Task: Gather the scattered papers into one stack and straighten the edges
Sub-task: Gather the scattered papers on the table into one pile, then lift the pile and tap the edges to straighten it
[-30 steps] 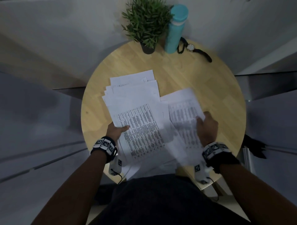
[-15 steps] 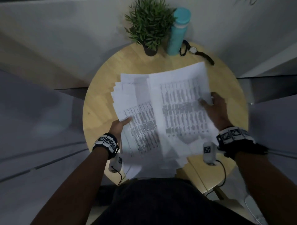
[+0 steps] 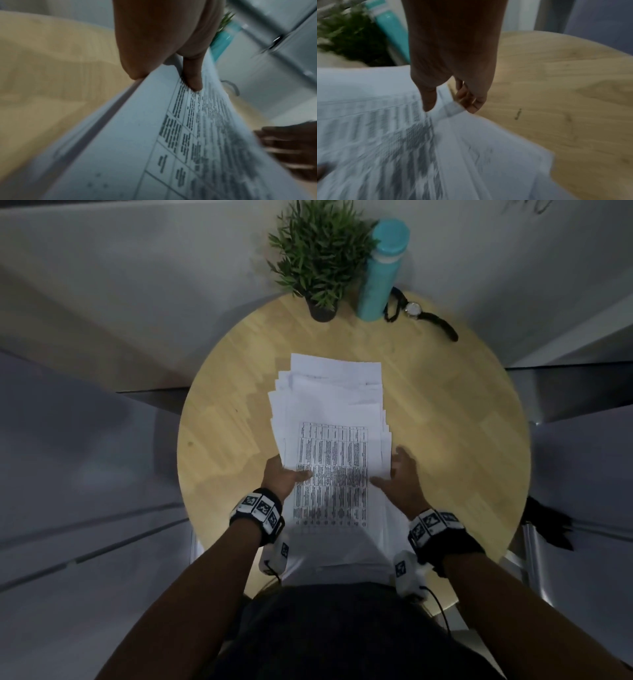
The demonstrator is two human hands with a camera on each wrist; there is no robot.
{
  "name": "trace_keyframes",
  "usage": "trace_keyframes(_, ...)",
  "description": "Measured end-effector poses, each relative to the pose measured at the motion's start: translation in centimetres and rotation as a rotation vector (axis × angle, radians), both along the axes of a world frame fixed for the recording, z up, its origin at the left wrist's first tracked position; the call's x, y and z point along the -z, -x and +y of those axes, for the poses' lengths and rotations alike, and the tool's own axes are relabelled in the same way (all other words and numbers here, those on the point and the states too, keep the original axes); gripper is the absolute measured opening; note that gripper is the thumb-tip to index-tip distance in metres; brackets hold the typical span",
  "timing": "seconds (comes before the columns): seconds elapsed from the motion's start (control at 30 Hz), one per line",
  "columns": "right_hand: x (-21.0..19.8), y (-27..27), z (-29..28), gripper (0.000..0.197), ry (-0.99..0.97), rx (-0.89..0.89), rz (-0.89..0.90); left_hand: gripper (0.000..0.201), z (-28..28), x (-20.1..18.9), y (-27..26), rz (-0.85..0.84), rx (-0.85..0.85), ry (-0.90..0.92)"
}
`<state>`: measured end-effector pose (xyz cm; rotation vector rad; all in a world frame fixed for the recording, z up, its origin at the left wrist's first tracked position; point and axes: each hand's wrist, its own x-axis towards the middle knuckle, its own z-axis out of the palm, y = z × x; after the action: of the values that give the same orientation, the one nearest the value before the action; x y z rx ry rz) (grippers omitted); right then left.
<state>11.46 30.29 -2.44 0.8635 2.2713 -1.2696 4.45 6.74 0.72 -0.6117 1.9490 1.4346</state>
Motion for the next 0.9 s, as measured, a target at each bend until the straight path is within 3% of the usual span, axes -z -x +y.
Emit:
trace_keyframes(0.1,-2.1,0.2,2.2,0.066,0.262,0.188,-0.056,0.036,-0.2,-1.6,0.0,0.073,0.051,-0.058)
trace_keyframes(0.17,-4.2,0.9,3.6,0.054,0.425,0.165,-0.009,0.033,-0.5,-3.3,0.1,0.122,0.099,-0.123)
trace_keyframes(0.23,-7.0,1.6,4.4,0.063,0.518,0.080,0.096,0.033,-0.7,-5.4,0.1,0.170,0.125,-0.192)
trace_keyframes(0.37,-14.2,3.7,3.7,0.056,0.500,0.030,0.379,0.072,-0.8,-8.7,0.7,0.292,0.009,-0.190)
trace_keyframes(0.5,-19.8,5.0,1.5,0.047,0.487,0.073,0.736,0.065,1.3,-13.4,1.5,0.447,-0.162,-0.300)
trace_keyframes(0.57,-20.8,5.1,0.9,0.044,0.493,0.123,0.815,0.067,2.4,-15.5,1.6,0.538,-0.242,-0.353)
trace_keyframes(0.63,-21.3,4.9,0.4,0.048,0.492,0.150,0.843,0.056,3.0,-16.3,1.7,0.584,-0.286,-0.399)
trace_keyframes(0.8,-20.1,3.8,-0.6,0.052,0.465,0.162,0.768,0.050,2.9,-15.3,1.4,0.500,-0.314,-0.376)
trace_keyframes(0.9,-19.2,3.9,-0.6,0.048,0.473,0.202,0.741,0.028,3.0,-15.1,1.5,0.529,-0.293,-0.342)
